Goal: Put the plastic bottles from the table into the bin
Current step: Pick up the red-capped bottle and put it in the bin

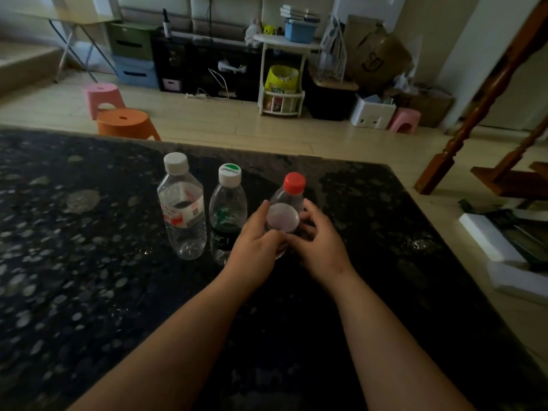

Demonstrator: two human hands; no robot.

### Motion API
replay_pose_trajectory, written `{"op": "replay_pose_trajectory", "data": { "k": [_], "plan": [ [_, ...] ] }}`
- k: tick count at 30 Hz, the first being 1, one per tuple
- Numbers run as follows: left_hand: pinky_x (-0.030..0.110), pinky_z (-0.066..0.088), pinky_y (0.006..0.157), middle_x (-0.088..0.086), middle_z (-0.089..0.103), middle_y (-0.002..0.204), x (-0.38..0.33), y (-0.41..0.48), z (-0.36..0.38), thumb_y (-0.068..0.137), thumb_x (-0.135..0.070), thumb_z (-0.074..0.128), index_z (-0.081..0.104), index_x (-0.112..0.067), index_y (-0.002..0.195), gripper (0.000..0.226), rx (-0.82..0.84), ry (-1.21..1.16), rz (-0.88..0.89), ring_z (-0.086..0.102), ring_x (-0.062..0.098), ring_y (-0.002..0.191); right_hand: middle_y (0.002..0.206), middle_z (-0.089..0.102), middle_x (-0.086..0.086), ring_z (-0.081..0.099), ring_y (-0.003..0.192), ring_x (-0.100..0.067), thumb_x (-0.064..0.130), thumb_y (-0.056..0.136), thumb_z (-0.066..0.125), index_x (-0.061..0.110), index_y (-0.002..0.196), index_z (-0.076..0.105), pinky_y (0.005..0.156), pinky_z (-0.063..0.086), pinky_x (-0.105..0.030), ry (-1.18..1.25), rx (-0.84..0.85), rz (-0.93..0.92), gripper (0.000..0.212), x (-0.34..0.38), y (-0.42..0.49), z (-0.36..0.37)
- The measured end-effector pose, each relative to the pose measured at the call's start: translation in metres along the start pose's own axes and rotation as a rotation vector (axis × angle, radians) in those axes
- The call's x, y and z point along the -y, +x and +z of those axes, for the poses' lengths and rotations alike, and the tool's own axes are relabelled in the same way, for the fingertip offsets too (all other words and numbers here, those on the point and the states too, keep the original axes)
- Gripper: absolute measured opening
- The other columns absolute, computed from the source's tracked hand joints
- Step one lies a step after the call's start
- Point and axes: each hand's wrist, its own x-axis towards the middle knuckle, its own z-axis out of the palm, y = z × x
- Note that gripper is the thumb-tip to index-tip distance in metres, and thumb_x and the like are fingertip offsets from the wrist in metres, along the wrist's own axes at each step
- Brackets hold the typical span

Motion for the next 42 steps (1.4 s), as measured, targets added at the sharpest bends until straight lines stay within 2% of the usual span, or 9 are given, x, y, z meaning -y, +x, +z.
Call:
{"op": "replay_pose_trajectory", "data": {
  "k": [5,9,17,23,26,32,35,38,42],
  "plan": [
    [0.045,0.037,0.111,-0.002,0.045,0.146,0.006,-0.008,0.009,0.064,-0.036,0.057,0.032,-0.035,0.146,0.086,0.057,-0.02,-0.023,0.046,0.015,0.131,0.13,0.046,0.006,0.053,0.112,-0.004,0.027,0.08,0.078,0.033,0.147,0.037,0.084,0.044,-0.012,-0.114,-0.078,-0.023,0.078,0.004,-0.022,-0.022],
    [0.045,0.04,0.108,-0.005,0.048,0.141,0.005,-0.017,0.021,0.072,-0.029,0.054,0.035,-0.038,0.144,0.075,0.119,-0.023,-0.027,0.049,0.013,0.127,0.144,0.043,0.007,0.046,0.12,-0.005,0.028,0.083,0.076,0.034,0.146,0.036,0.094,0.042,-0.023,-0.124,-0.111,-0.026,0.075,0.006,-0.04,-0.041],
    [0.046,0.042,0.106,-0.001,0.053,0.137,0.001,-0.035,0.057,0.075,-0.025,0.051,0.038,-0.036,0.143,0.071,0.212,0.004,0.022,0.055,0.013,0.122,0.137,0.053,0.011,0.047,0.113,0.0,0.032,0.081,0.076,0.034,0.143,0.04,0.089,0.04,-0.02,-0.086,-0.182,0.027,0.072,0.005,-0.068,-0.079],
    [0.02,0.05,0.088,-0.017,0.063,0.118,-0.013,-0.042,0.11,0.095,-0.009,0.043,0.05,-0.045,0.125,0.048,0.34,0.031,0.084,0.061,-0.003,0.108,0.133,0.054,0.013,0.05,0.111,-0.002,0.035,0.079,0.077,0.034,0.141,0.041,0.085,0.042,-0.019,-0.087,-0.267,0.044,0.073,0.001,-0.097,-0.14],
    [0.023,0.048,0.088,-0.016,0.059,0.124,-0.022,-0.052,0.149,0.096,-0.013,0.043,0.044,-0.038,0.137,0.048,0.399,0.051,0.117,0.059,0.001,0.111,0.134,0.052,0.011,0.05,0.115,-0.006,0.036,0.079,0.077,0.036,0.14,0.039,0.09,0.044,-0.026,-0.073,-0.31,0.074,0.072,-0.006,-0.117,-0.18],
    [0.02,0.048,0.092,-0.018,0.06,0.118,-0.031,-0.076,0.248,0.096,-0.015,0.044,0.049,-0.036,0.132,0.042,0.561,0.062,0.13,0.06,0.0,0.109,0.125,0.051,0.017,0.051,0.113,-0.005,0.039,0.078,0.077,0.045,0.138,0.033,0.075,0.043,-0.016,0.028,-0.441,0.115,0.074,-0.033,-0.169,-0.261],
    [0.015,0.05,0.088,-0.019,0.062,0.116,-0.032,-0.088,0.299,0.094,-0.016,0.047,0.053,-0.043,0.122,0.039,0.648,0.08,0.122,0.061,-0.007,0.103,0.131,0.051,0.013,0.053,0.118,-0.01,0.046,0.077,0.076,0.05,0.138,0.033,0.088,0.052,-0.031,0.009,-0.548,0.154,0.074,-0.054,-0.196,-0.301],
    [0.03,0.047,0.101,-0.007,0.063,0.126,-0.028,-0.102,0.349,0.089,-0.02,0.051,0.056,-0.03,0.131,0.044,0.7,0.068,0.085,0.061,0.005,0.112,0.136,0.052,0.01,0.055,0.12,-0.015,0.052,0.072,0.076,0.051,0.136,0.035,0.094,0.053,-0.042,-0.021,-0.628,0.205,0.076,-0.078,-0.224,-0.342],
    [0.019,0.052,0.077,-0.013,0.069,0.11,-0.011,-0.117,0.414,0.095,-0.013,0.049,0.061,-0.04,0.11,0.033,0.812,0.08,0.014,0.066,0.002,0.094,0.127,0.054,0.015,0.058,0.114,-0.012,0.052,0.071,0.079,0.048,0.137,0.039,0.087,0.055,-0.035,-0.016,-0.696,0.277,0.077,-0.111,-0.26,-0.387]
  ]
}}
